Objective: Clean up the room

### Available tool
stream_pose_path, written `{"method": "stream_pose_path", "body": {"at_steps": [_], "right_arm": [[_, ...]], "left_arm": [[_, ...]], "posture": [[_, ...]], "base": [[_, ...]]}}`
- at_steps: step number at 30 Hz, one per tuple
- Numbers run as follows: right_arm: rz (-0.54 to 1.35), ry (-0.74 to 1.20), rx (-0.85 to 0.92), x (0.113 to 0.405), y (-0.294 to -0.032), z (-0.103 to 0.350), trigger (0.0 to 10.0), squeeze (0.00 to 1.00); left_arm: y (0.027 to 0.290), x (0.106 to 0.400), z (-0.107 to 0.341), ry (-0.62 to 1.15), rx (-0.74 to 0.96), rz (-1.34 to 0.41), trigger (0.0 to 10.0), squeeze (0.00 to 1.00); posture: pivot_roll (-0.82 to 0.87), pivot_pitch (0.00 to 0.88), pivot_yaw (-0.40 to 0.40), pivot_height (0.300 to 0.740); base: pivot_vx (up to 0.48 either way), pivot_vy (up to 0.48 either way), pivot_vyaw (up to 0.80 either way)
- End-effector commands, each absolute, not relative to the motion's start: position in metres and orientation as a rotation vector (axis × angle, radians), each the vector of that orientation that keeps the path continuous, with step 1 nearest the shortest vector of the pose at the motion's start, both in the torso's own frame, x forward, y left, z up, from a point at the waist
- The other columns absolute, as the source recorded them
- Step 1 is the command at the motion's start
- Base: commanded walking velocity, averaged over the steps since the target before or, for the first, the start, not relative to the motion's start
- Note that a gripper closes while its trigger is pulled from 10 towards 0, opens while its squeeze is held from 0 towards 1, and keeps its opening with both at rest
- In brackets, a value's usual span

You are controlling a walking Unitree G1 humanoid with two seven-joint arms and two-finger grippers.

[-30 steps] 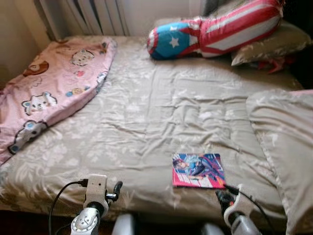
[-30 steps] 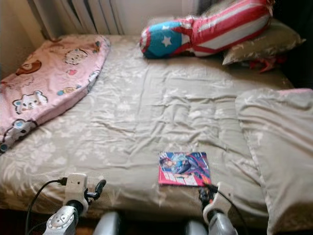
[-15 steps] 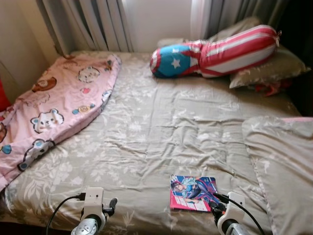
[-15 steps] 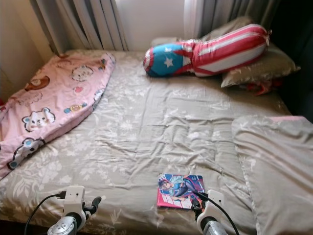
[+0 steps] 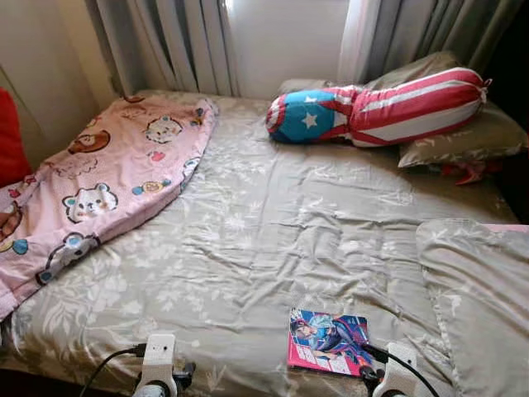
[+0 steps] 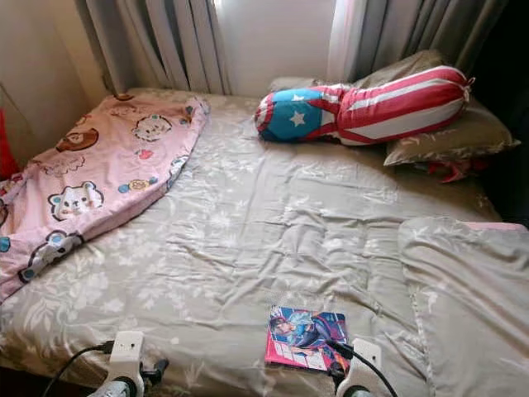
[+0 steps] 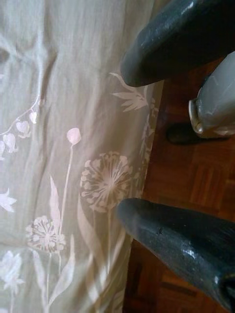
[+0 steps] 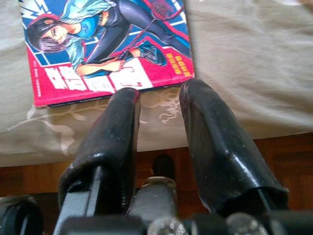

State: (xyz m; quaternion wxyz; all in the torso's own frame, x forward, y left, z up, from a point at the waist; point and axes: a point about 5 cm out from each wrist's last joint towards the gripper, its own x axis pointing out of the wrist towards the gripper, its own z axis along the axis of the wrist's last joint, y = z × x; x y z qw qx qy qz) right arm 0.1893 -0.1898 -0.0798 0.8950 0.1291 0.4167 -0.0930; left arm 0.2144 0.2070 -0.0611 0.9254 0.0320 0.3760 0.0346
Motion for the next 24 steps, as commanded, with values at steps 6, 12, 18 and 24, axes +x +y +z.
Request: {"method": "stream_pose_path", "body": {"at_steps": [6, 12, 18, 24], "right_arm": [[-0.197, 0.893, 0.237, 0.184, -0.195, -0.082, 10.0, 1.0], [-0.175, 0.92, 0.204, 0.177, -0.199, -0.085, 10.0, 1.0], [-0.201, 0.919, 0.205, 0.169, -0.205, -0.087, 10.0, 0.0], [-0.213, 0.971, 0.19, 0.154, -0.204, -0.094, 10.0, 0.0]], "left_arm": [[0.208, 0.214, -0.063, 0.797, 0.07, 0.084, 10.0, 0.0], [0.212, 0.206, -0.067, 0.819, 0.062, 0.101, 10.0, 0.0], [0.222, 0.183, -0.076, 0.879, 0.064, 0.125, 10.0, 0.0], [0.226, 0.177, -0.078, 0.902, 0.098, 0.096, 10.0, 0.0]], "posture": [[0.02, 0.0, -0.027, 0.74], [0.01, 0.0, -0.023, 0.74], [-0.01, 0.0, -0.011, 0.74], [-0.02, 0.0, 0.013, 0.74]], "base": [[0.0, 0.0, 0.0], [0.0, 0.0, 0.0], [0.0, 0.0, 0.0], [0.0, 0.0, 0.0]]}}
